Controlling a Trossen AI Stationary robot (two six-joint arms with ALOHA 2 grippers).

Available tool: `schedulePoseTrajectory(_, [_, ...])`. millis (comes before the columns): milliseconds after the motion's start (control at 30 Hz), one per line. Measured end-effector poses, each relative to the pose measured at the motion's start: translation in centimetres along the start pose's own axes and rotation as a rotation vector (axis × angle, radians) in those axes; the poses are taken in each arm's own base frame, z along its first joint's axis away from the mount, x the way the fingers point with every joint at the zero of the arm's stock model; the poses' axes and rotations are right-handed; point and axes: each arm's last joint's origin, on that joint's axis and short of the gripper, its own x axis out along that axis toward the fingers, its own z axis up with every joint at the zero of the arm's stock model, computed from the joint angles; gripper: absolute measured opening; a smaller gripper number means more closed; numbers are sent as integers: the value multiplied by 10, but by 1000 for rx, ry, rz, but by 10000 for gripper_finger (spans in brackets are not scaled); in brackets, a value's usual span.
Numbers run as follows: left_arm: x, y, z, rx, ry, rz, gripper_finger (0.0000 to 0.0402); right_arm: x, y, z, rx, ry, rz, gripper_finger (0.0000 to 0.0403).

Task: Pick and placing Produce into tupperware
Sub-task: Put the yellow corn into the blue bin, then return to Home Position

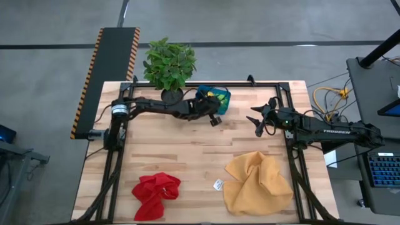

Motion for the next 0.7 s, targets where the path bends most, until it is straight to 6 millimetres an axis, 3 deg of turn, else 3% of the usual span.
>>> schedulePoseTrajectory(167, [6, 14, -1, -21, 6, 31, 2, 0, 0, 0, -1, 5, 0, 226])
schedulePoseTrajectory(400, [8, 18, 2, -10, -20, 21, 10, 0, 0, 0, -1, 5, 0, 226])
schedulePoseTrajectory(533, [8, 18, 3, -14, -39, -9, 48, 0, 0, 0, -2, 5, 0, 226])
schedulePoseTrajectory(700, [9, 19, 3, -2, -39, -9, 125, 0, 0, 0, -1, 5, 0, 226])
